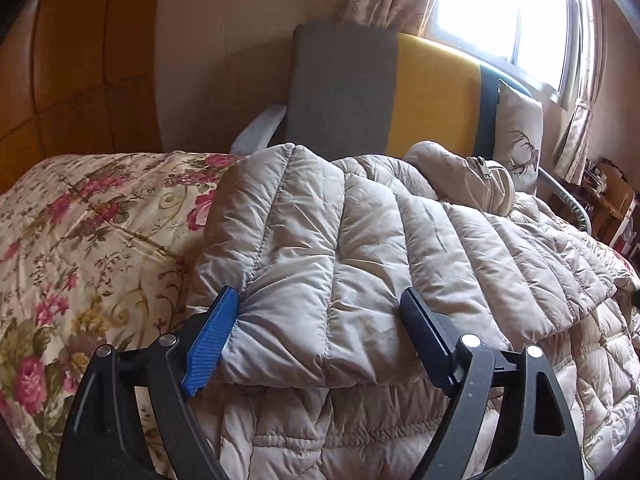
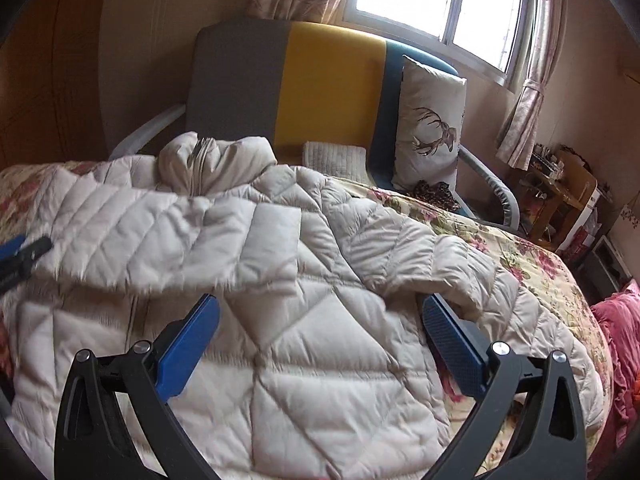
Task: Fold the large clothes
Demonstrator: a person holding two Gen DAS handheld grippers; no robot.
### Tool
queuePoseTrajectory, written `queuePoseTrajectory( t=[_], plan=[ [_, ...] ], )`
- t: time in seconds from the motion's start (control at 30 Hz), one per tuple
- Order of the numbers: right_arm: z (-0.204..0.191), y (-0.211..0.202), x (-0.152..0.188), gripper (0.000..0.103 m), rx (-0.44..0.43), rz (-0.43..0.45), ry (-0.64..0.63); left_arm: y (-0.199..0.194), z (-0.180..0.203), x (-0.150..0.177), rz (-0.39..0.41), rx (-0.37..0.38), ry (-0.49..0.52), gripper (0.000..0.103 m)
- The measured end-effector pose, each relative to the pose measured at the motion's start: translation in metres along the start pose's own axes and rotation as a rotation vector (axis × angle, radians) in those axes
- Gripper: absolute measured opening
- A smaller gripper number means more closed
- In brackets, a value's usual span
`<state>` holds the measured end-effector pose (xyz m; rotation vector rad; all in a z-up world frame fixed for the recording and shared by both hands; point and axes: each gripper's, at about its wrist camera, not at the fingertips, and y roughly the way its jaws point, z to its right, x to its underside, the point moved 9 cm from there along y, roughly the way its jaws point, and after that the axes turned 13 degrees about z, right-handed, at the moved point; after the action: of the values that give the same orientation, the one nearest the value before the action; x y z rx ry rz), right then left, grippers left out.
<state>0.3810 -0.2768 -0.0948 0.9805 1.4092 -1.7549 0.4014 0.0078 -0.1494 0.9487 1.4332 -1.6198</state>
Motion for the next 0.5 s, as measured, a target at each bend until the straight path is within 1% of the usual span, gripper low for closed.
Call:
queuePoseTrajectory(
  t=[0.07, 0.1, 0.17, 0.2, 0.27, 0.3, 0.4, 0.5],
  plan=[
    [-0.005, 0.021, -0.004, 0.101, 0.01, -0.019, 0.016, 0.001, 0.0, 0.001, -0.005, -0.001, 0.003, 0.084],
    [-0.007, 0.034, 0.001, 0.101, 0.038, -0.048, -0.004, 0.001, 0.0, 0.002, -0.008, 0.0, 0.001, 0.085],
    [-0.002, 0.058, 0.023, 0.101, 0.138, -0.127, -0.077, 0.003, -0.001, 0.004, -0.018, 0.005, -0.007, 0.087],
    [0.002, 0.069, 0.04, 0.101, 0.154, -0.166, -0.093, 0.004, -0.001, 0.005, -0.028, 0.012, -0.012, 0.089],
    [0.006, 0.077, 0.059, 0.101, 0.111, -0.16, -0.018, 0.009, 0.001, 0.009, -0.05, 0.023, -0.011, 0.089],
    [0.009, 0.077, 0.062, 0.101, 0.096, -0.154, 0.019, 0.011, 0.001, 0.01, -0.059, 0.022, -0.008, 0.09],
    [0.012, 0.074, 0.061, 0.101, 0.089, -0.143, 0.031, 0.011, 0.001, 0.012, -0.068, 0.024, -0.011, 0.09],
    [0.015, 0.068, 0.063, 0.101, 0.078, -0.14, 0.052, 0.004, -0.001, 0.016, -0.08, 0.036, -0.025, 0.09]
  ],
)
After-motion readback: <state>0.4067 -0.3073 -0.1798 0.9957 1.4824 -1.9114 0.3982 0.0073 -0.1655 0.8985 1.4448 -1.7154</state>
